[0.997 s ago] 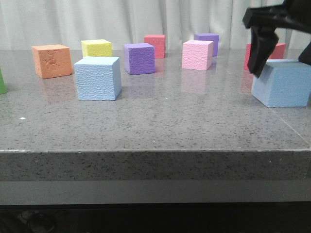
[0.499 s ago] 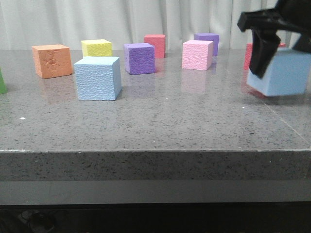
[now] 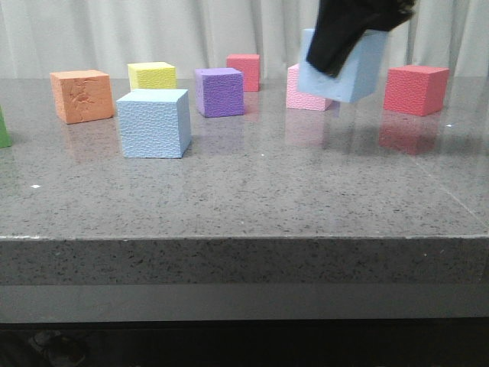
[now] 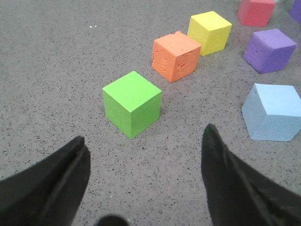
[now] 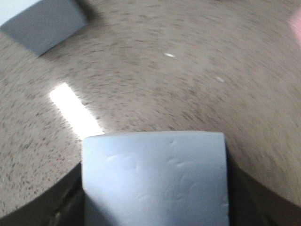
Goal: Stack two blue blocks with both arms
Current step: 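Carry the light-blue cube with the right gripper toward the center and lower it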
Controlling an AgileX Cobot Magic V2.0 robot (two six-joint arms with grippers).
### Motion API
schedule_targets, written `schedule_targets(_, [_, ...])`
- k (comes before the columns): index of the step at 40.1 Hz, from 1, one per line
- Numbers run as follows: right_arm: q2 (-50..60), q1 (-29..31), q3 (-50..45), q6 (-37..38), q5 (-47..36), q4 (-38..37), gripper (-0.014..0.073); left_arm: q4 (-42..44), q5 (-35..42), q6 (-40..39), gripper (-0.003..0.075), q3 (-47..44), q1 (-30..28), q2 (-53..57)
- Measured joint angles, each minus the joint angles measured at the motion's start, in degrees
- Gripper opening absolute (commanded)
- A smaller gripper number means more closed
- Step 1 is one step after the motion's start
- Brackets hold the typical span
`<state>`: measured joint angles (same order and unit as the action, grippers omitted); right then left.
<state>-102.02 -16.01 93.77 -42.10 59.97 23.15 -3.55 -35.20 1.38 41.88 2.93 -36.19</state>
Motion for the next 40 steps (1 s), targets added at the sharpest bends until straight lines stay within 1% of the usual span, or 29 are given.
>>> schedule_targets(4, [-3.13, -1.68, 2.40, -7.96, 1.83, 0.54, 0.0426, 0.00, 0.12, 0.03, 0.0482, 0.00, 0.00, 0.00])
schedule_targets(7, [-5.04, -3.22, 3.42, -12.05, 1.85, 0.69, 0.0426, 0.00, 0.37, 0.12, 0.0482, 0.00, 0.00, 0.00])
schedule_targets(17, [-8.41, -7.30, 3.96, -26.00, -1.92, 0.97, 0.0426, 0.00, 1.09, 0.24, 0.0482, 0.00, 0.00, 0.00])
schedule_targets(21, [-9.25, -7.62, 3.96, -27.86, -2.80, 1.06, 0.0426, 0.00, 1.34, 0.24, 0.0482, 0.00, 0.00, 0.00])
schedule_targets(23, [-9.52, -7.62, 3.96, -28.25, -2.91, 1.06, 0.0441, 0.00, 1.33, 0.24, 0.0482, 0.00, 0.00, 0.00])
schedule_targets(34, [-9.94, -7.62, 3.96, -28.76, -3.04, 1.06, 0.0659, 0.00, 1.33, 0.45, 0.0482, 0.00, 0.00, 0.00])
schedule_targets(40, [-9.94, -7.62, 3.96, -28.76, -4.50, 1.06, 0.0662, 0.00, 1.33, 0.45, 0.0482, 0.00, 0.00, 0.00])
